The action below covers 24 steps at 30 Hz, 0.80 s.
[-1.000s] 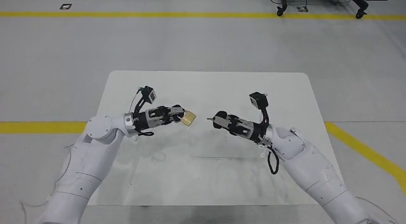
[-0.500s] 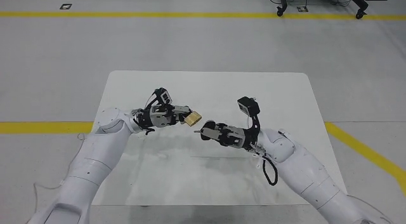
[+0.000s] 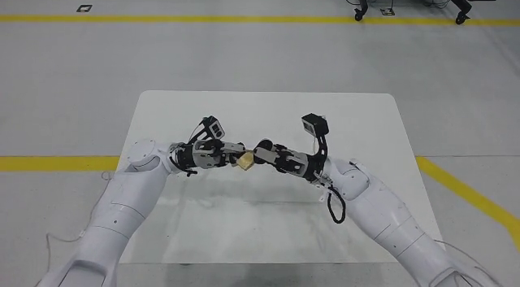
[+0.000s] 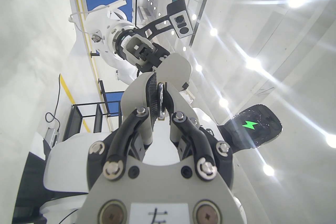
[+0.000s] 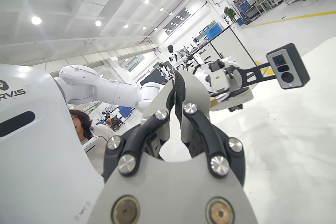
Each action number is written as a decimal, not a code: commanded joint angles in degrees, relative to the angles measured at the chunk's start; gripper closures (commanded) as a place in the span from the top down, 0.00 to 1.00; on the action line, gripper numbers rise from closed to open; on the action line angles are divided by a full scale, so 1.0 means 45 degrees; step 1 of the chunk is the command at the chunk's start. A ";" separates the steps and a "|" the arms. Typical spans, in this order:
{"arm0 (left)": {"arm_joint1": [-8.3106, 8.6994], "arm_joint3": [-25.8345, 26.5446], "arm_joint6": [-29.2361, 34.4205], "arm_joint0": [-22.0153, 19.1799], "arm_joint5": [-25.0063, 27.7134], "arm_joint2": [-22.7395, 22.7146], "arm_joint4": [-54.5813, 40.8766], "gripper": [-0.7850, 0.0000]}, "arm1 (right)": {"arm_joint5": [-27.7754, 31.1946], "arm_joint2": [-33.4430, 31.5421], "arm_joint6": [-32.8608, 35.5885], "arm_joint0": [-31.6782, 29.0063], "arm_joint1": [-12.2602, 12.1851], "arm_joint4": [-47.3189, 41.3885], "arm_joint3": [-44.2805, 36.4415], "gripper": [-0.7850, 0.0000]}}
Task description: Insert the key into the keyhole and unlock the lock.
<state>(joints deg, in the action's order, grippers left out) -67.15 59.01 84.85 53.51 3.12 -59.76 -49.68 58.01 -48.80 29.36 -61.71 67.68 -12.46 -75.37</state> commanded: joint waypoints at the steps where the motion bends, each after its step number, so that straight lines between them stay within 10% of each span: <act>1: 0.0012 0.0099 0.0024 0.0057 0.0014 -0.0037 0.0041 0.00 | -0.0001 -0.0044 -0.0173 0.0068 0.0061 0.0127 0.0156 0.00; 13: 0.0099 0.0336 0.0123 0.0204 0.0153 -0.0326 0.0355 0.00 | -0.0001 -0.0756 -0.0594 -0.0392 0.0139 0.0571 -0.0227 0.00; 24: 0.0111 0.0281 -0.0357 0.0430 -0.0100 -0.0641 -0.0088 0.00 | -0.0001 -0.0670 0.2635 -0.1102 -0.0078 -0.0348 -0.1424 0.00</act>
<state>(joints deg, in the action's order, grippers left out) -66.61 60.07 83.39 55.39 2.70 -62.82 -50.25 58.00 -51.85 41.18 -66.83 67.22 -14.13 -81.84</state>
